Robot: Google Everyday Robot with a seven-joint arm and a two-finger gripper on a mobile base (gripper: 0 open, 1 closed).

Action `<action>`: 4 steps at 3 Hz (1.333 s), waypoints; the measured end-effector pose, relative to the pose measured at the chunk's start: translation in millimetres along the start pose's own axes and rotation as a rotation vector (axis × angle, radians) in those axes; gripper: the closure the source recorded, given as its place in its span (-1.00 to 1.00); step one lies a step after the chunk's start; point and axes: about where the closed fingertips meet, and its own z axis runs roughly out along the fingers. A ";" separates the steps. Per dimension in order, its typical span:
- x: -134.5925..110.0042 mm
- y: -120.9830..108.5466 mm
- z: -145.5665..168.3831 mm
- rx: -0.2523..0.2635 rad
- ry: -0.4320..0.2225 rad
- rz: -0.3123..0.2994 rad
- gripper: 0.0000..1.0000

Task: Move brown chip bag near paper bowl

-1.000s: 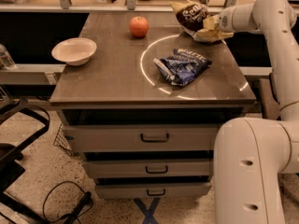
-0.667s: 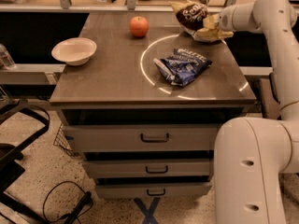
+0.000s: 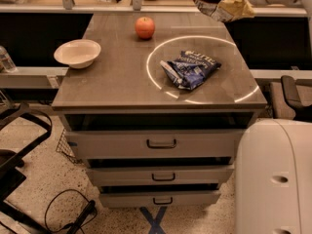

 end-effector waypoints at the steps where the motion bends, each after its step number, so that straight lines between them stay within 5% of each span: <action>1: -43.5 -1.9 -46.2 0.022 -0.035 -0.083 1.00; 2: -67.8 8.3 -88.9 0.013 -0.036 -0.162 1.00; 4: -130.6 40.4 -226.9 0.094 -0.128 -0.299 1.00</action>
Offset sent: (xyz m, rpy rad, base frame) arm -0.1726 0.0104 0.0956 -0.2126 -0.1508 0.0663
